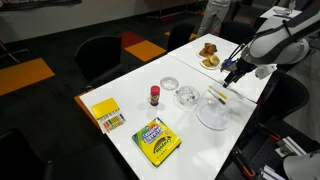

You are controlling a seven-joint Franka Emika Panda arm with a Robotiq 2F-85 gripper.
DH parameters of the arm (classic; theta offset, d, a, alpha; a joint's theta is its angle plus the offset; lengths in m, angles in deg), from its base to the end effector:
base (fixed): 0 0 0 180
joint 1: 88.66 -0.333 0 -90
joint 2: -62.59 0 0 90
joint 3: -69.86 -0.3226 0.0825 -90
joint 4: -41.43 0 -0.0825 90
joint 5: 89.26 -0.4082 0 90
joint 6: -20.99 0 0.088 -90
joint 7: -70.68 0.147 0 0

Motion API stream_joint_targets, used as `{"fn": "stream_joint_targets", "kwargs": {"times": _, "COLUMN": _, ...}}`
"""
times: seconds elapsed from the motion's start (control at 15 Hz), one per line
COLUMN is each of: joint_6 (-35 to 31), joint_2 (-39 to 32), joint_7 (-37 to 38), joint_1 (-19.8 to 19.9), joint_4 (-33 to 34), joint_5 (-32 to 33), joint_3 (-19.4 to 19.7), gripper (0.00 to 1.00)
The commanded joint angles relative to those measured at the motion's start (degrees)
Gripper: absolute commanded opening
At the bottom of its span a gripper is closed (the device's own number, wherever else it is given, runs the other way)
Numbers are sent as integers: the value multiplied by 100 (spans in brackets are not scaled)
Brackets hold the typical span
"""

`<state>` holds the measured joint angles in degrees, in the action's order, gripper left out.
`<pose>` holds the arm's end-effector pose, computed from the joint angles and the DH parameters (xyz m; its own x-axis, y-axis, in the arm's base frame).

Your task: Put the black marker on the white plate

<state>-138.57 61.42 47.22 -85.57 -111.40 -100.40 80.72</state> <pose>0.4289 -0.1133 0.1853 0.9933 -0.0149 0.1150 -0.0105 -0.9992 -0.0384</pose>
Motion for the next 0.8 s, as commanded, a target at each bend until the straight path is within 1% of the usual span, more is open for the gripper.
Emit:
{"fn": "stream_joint_targets", "kwargs": {"times": 0.0, "joint_6": -285, "joint_2": -612, "joint_7": -977, "joint_1": 83, "joint_4": 301, "joint_5": -771, "joint_3": -42, "gripper": 100}}
{"fn": "stream_joint_targets", "kwargs": {"times": 0.13, "joint_6": -174, "joint_2": -889, "joint_7": -1520, "joint_1": 158, "joint_4": 512, "joint_5": -1263, "joint_3": -124, "gripper": 100}}
{"fn": "stream_joint_targets", "kwargs": {"times": 0.27, "joint_6": -102, "joint_2": -1226, "joint_7": -1802, "joint_1": 218, "joint_4": 781, "joint_5": -1619, "joint_3": -153, "gripper": 100}}
{"fn": "stream_joint_targets", "kwargs": {"times": 0.4, "joint_6": -72, "joint_2": -1593, "joint_7": -1884, "joint_1": 285, "joint_4": 1074, "joint_5": -1948, "joint_3": -174, "gripper": 100}}
{"fn": "stream_joint_targets", "kwargs": {"times": 0.73, "joint_6": -69, "joint_2": -2369, "joint_7": -1690, "joint_1": 307, "joint_4": 1631, "joint_5": -2183, "joint_3": -184, "gripper": 100}}
